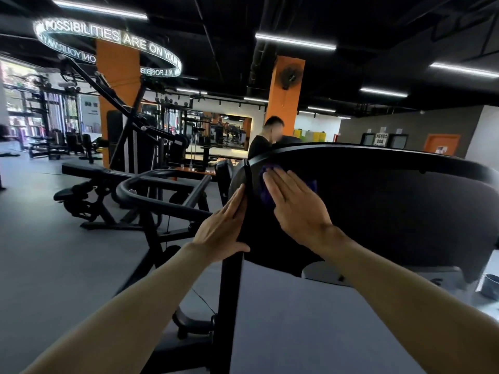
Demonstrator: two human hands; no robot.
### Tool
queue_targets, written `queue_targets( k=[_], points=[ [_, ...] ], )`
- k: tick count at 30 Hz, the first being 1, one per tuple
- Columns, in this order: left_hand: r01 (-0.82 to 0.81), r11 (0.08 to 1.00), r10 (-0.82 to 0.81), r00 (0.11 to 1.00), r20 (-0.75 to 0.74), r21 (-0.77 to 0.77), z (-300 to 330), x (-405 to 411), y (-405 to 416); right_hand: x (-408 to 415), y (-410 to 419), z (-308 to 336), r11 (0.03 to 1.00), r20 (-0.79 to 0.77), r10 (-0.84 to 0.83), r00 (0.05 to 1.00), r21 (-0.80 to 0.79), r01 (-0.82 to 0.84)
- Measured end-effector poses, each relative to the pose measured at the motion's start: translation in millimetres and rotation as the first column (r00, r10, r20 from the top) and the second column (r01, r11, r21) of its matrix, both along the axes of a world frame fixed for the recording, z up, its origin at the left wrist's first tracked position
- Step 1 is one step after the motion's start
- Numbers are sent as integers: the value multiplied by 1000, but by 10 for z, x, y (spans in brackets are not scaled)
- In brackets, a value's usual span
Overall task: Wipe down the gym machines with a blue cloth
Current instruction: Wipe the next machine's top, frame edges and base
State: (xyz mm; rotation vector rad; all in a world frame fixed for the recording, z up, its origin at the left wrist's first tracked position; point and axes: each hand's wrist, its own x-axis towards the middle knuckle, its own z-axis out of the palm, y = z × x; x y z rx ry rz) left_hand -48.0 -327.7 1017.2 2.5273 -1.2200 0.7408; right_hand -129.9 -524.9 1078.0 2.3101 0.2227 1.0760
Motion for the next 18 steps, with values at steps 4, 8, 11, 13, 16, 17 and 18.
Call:
queue_targets(
  k=[4,8,11,13,16,17,18],
  points=[
    [-63,987,55,997,56,150,-6,23,100,-25,6,434,904,168,-150,974,423,66],
    [-101,977,86,993,85,189,-12,3,70,18,169,270,938,155,-143,978,337,84],
    [-101,981,94,994,47,164,-75,18,12,-49,112,-20,973,81,-156,984,185,139],
    [-78,986,80,997,-5,149,-94,21,-21,-87,34,-142,984,48,-161,986,88,157],
    [-25,992,36,996,-83,122,-129,46,-41,-113,-41,-144,985,-1,-172,985,-13,172],
    [-11,994,22,996,-91,113,-142,60,-42,-106,-41,-122,984,2,-178,984,-8,178],
    [1,994,10,996,-91,113,-153,73,-43,-92,-21,-102,982,13,-188,982,19,188]
  ],
)
